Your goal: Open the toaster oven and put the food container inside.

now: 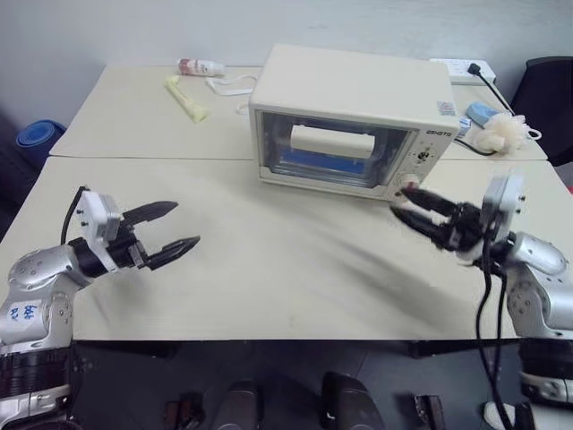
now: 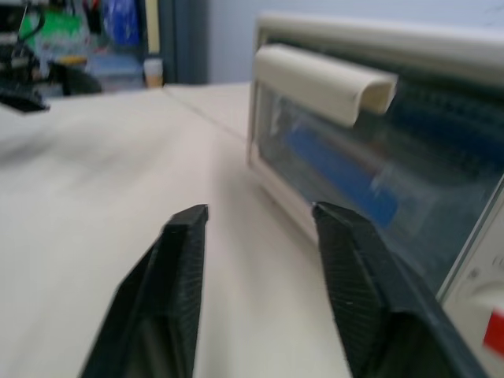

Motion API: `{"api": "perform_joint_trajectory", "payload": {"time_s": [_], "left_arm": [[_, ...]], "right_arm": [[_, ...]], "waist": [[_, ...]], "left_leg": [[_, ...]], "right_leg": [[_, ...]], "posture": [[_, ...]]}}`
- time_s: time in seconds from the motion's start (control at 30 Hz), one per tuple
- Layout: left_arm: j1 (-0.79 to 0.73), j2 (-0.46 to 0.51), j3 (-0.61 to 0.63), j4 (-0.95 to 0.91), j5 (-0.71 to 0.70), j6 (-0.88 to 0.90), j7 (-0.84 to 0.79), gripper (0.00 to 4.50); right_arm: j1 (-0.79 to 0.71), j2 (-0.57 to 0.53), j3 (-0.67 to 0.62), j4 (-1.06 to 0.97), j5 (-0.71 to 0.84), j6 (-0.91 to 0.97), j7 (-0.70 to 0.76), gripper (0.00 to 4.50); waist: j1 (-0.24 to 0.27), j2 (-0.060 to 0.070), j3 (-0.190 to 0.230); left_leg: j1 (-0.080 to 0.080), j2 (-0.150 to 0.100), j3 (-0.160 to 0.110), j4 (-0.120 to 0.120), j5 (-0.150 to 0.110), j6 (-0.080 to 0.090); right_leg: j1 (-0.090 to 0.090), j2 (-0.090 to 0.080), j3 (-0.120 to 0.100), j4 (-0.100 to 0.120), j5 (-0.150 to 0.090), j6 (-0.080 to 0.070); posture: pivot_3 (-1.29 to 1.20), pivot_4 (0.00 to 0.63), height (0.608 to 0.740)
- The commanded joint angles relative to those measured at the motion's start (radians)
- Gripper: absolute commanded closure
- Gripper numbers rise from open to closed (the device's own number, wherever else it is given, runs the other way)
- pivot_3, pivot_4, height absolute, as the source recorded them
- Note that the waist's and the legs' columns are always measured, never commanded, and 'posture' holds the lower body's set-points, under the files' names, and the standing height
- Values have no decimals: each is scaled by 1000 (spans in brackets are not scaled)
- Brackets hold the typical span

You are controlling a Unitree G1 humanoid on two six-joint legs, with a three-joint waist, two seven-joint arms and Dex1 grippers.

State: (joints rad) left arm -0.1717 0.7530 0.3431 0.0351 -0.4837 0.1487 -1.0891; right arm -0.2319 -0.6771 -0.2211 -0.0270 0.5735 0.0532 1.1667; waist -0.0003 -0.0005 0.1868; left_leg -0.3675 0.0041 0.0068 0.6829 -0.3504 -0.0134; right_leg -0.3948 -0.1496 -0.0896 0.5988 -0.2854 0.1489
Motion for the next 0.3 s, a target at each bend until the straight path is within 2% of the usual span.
{"api": "perform_joint_trajectory", "payload": {"time_s": [0.03,0.13,0.3], "left_arm": [[71,16,20,-6,39,-91,-22,0],[115,13,26,-9,46,-132,-19,0],[191,17,53,-48,19,-133,-15,0]], "right_arm": [[74,-18,19,-10,-60,-149,108,960],[100,-20,18,32,-82,-223,144,20],[143,-9,-10,56,-84,-281,134,20]], "waist": [[0,0,0],[-1,0,0],[1,0,0]], "left_leg": [[0,0,0,0,0,0],[0,0,1,1,0,0],[1,0,1,1,-1,1]], "right_leg": [[0,0,0,0,0,0],[0,0,1,0,0,0],[0,0,1,1,0,0]], "posture": [[0,150,740],[0,150,740],[0,150,740]]}}
